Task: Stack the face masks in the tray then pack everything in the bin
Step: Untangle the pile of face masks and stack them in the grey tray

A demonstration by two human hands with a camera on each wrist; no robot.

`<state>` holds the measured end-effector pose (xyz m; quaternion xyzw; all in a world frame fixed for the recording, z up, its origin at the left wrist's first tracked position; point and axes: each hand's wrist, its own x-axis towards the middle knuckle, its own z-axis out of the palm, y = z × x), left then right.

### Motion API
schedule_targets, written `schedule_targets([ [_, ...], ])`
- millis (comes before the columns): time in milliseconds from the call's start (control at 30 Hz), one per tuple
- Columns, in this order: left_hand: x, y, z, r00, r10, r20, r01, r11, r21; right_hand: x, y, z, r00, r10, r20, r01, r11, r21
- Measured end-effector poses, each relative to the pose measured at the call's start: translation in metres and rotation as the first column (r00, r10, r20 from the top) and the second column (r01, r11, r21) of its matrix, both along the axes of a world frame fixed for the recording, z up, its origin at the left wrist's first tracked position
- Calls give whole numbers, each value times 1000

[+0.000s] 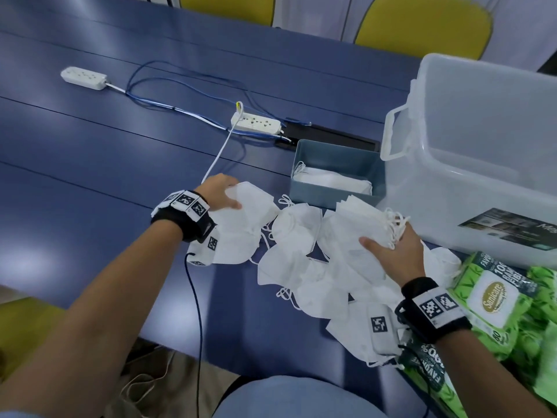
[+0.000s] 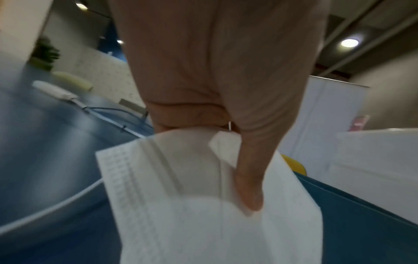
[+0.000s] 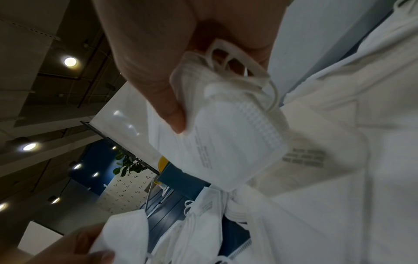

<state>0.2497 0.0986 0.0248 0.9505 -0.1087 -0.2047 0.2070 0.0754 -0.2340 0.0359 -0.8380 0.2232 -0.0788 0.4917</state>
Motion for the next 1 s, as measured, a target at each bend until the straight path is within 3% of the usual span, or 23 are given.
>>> schedule_targets([
  [133,20,-24,9,987,-160,19,157,979,128,2,3,-2,1000,-14,0,14,1000,21],
  [333,27,-50,-13,954,-288,-81,298,896,330,1,3,-5,999,-38,-11,38,999,16],
  [500,21,-51,-38,961,-257,-105,278,876,395,-3,-2,-9,997,-52,-55,51,998,-33],
  [633,24,-46,-43,968,-249,-29,235,861,452,-4,0,-10,994,-60,-91,58,998,-24],
  [733,25,-41,-34,970,-242,4,225,906,359,-3,5,-10,995,-41,-86,41,999,-7],
  [867,26,-23,-4,991,-71,110,65,997,52,-4,8,-8,997,-30,-75,30,1000,5],
  [1000,16,7,28,971,177,163,-130,956,-264,-7,7,-9,998,-22,-61,24,999,43],
])
